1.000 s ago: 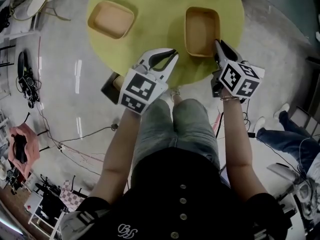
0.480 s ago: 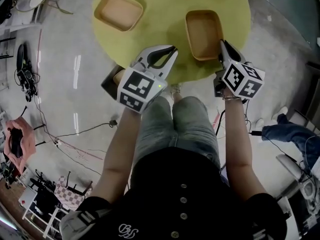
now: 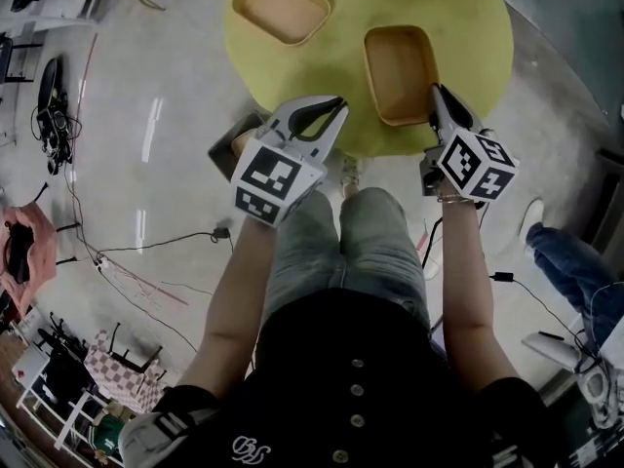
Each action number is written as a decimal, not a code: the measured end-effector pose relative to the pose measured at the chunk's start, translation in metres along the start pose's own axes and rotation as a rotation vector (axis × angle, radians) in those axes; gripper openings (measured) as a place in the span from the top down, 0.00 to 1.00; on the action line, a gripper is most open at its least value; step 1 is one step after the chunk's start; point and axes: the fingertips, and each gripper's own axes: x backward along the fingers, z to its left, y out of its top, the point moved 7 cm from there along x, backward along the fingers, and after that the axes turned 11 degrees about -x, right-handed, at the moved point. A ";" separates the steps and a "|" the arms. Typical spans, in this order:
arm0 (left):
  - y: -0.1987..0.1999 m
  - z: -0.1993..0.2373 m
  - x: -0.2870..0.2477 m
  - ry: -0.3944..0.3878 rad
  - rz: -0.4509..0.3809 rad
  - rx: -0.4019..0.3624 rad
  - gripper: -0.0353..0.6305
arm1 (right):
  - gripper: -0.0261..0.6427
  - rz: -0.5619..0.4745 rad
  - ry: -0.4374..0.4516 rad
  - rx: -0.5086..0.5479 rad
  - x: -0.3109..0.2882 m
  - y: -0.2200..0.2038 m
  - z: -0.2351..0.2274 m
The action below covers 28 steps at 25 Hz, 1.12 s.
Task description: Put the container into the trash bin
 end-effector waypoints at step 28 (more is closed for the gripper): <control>-0.115 0.061 0.243 0.359 -0.042 0.213 0.91 | 0.93 0.245 0.310 0.251 -0.047 -0.124 0.239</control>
